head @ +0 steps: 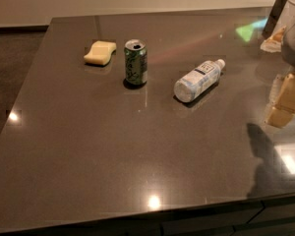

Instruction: Pick blue plastic bottle

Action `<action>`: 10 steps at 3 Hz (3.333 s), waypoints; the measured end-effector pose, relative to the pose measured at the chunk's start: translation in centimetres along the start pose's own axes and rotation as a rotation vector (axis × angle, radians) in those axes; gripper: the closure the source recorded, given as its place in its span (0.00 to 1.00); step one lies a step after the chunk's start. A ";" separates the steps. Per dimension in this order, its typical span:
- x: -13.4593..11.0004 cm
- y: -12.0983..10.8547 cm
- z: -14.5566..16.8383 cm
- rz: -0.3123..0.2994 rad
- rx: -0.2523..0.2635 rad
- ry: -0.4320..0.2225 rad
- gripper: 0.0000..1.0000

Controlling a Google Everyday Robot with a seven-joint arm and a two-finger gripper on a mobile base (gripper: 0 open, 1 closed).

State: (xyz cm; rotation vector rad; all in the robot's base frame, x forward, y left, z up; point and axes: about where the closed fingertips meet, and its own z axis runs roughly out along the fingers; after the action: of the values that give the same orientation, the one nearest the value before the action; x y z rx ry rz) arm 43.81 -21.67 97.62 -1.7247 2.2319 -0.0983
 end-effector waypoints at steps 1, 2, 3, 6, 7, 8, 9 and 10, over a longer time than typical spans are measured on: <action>0.0 0.0 0.0 0.000 0.000 0.000 0.00; -0.8 -1.3 0.4 -0.050 0.004 0.006 0.00; -2.3 -4.1 1.6 -0.134 0.007 -0.001 0.00; -6.3 -12.1 9.6 -0.418 -0.131 -0.067 0.00; -6.6 -14.0 12.5 -0.506 -0.174 -0.070 0.00; -6.7 -15.1 14.8 -0.580 -0.200 -0.062 0.00; -6.3 -15.5 16.3 -0.624 -0.221 -0.043 0.00; -6.0 -15.5 17.3 -0.669 -0.242 -0.031 0.07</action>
Offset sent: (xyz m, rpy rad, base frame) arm 0.0343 0.0087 -0.0015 -0.0525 0.0026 0.1071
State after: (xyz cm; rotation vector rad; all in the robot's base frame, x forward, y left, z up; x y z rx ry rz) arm 64.55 -17.70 86.31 -2.5172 1.6044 0.0519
